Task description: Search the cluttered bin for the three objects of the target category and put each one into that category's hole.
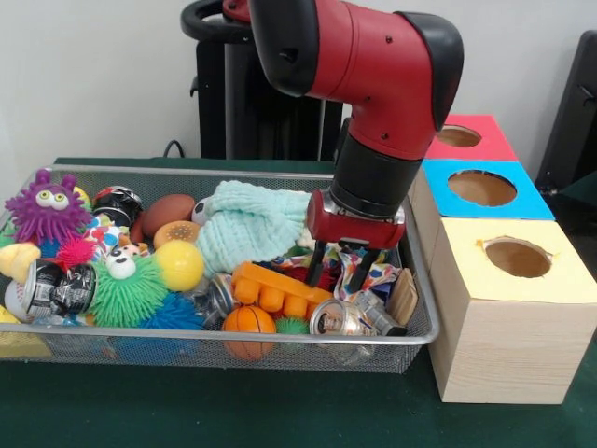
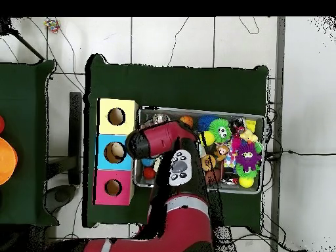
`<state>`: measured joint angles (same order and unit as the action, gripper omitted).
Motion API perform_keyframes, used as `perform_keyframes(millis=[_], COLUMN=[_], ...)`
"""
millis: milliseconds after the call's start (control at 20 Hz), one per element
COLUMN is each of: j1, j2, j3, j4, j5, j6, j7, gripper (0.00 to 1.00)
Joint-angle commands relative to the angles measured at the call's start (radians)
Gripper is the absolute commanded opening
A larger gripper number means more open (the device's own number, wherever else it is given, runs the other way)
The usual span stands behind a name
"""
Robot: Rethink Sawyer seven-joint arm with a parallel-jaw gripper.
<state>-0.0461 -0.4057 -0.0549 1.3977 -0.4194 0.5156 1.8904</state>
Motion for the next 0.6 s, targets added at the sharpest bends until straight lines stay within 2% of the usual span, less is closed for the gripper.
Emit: perform_keyframes(millis=[50, 450, 600], j1=[0.038, 0.056, 0.056], j2=[0.091, 0.052, 0.045], j3=[-0.018, -0.024, -0.026], j4=[0.029, 0.087, 0.116], j5=[-0.012, 0.03, 0.034], j6=[-0.119, -0.118, -0.145], j7=[0.2, 0.187, 0.194], gripper=[1.0, 1.0, 1.0])
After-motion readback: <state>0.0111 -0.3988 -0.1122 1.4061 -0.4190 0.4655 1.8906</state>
